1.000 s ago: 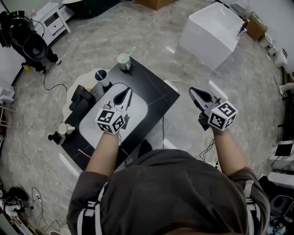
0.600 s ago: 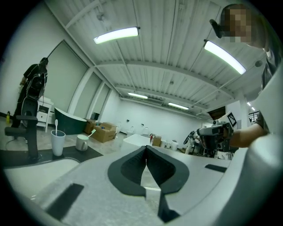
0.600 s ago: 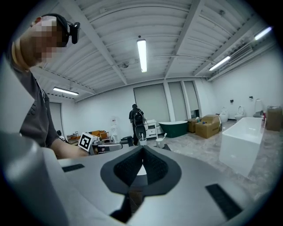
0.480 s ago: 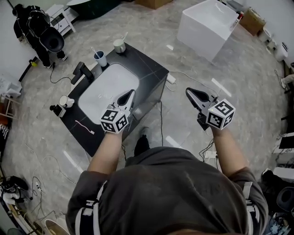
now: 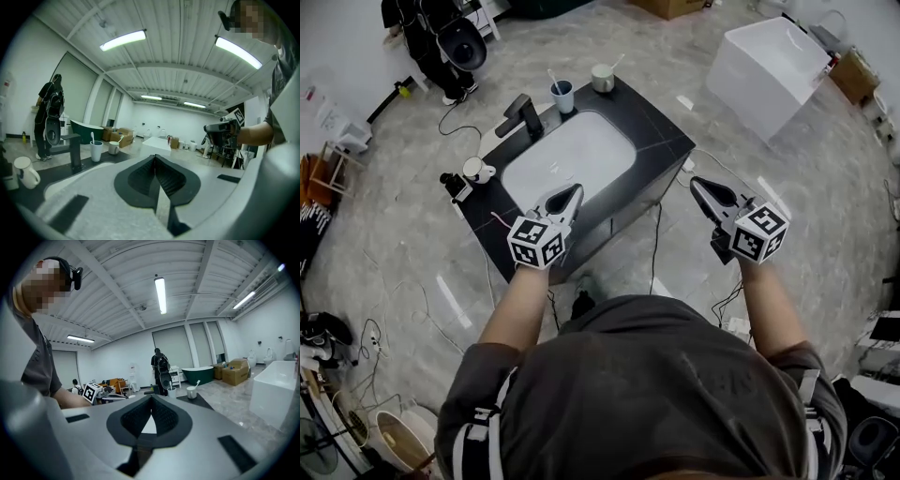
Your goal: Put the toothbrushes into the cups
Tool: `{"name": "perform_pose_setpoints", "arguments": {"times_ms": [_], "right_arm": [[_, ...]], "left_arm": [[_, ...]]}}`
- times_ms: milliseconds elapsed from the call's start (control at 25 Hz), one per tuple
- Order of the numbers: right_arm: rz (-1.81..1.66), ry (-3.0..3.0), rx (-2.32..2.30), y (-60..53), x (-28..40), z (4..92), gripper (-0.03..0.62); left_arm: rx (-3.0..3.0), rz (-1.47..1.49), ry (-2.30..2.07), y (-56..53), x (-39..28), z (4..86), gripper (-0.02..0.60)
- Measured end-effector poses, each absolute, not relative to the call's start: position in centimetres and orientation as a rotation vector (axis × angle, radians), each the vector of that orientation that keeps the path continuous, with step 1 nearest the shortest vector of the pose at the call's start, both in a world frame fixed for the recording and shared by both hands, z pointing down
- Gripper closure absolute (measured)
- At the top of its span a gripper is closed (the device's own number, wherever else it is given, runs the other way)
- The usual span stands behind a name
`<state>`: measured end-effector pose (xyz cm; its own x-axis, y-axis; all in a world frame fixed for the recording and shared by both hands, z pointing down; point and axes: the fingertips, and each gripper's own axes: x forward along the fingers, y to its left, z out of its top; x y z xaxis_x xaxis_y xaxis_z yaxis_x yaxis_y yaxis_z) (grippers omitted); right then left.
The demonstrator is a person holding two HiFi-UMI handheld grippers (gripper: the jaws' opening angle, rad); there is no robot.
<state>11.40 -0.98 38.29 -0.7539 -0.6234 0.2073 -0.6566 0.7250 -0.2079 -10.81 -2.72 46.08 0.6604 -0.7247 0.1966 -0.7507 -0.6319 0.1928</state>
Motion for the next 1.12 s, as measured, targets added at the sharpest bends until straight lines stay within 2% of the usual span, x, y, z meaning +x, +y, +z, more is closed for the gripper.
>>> {"name": "perform_pose_setpoints", "arguments": {"times_ms": [280,480,800,920,1120], "right_arm": [[0.406,-2.833,0.873,-4.9,-1.6,39.2,0.602],[0.456,-2.804,0.812,-7.5,-7.7,41.6,0.602],[0.547,-2.753,0.779,-10.3,-13.7,44.7,0.602],[0.571,-2.738,0.768,-11.0,-15.3,45.5,0.602],[0.599,-2.710,0.765,-11.5,-16.5,46.8,0.602]], "left_arm": [[2.752,0.546,-1.070,-3.8,-23.3,49.5,0.574],[2.766,0.831,-0.855,-4.4,-29.9,53.9,0.574],[2.770,1.606,-0.062,0.5,-35.1,64.8,0.571],[2.749,1.718,0.116,1.1,-35.8,66.9,0.514],[2.712,1.814,0.314,1.5,-35.7,69.0,0.511]]}}
